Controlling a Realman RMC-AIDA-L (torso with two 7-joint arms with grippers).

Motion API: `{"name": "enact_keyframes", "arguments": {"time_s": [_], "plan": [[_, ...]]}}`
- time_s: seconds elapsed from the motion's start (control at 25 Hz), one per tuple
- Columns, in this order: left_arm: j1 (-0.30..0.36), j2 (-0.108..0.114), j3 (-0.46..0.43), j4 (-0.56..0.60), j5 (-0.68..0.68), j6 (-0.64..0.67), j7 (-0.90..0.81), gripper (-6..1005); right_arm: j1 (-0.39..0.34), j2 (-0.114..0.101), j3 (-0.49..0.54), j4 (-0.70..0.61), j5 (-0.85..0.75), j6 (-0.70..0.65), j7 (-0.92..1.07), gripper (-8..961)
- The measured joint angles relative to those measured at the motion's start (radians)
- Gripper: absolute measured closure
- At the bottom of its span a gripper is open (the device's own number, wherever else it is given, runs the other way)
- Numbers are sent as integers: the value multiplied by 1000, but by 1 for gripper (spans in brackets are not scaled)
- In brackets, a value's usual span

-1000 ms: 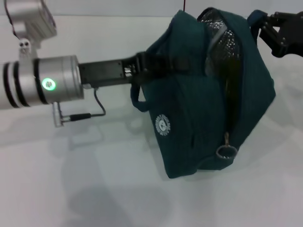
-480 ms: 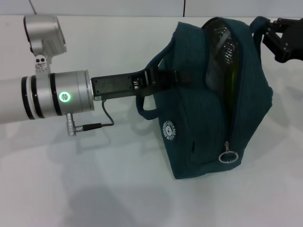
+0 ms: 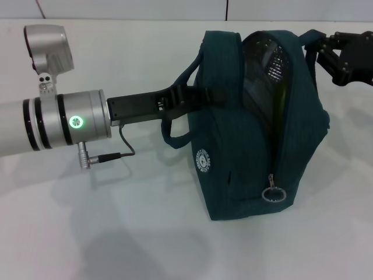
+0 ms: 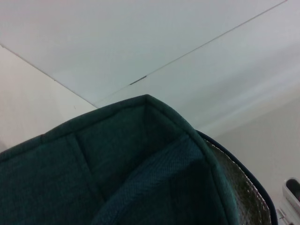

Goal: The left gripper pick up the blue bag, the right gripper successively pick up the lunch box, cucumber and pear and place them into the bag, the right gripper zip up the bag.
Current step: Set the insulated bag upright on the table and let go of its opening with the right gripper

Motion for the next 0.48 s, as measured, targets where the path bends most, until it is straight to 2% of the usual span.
{"name": "enact_keyframes", "arguments": {"time_s": [0.2, 0.48], "plan": [[1, 1, 1, 0, 0, 0, 14, 903, -6, -2, 3, 1, 0, -14, -1, 829], [8, 1, -2, -5, 1, 1, 14, 903, -17, -8, 8, -2, 0, -42, 0, 605]]}}
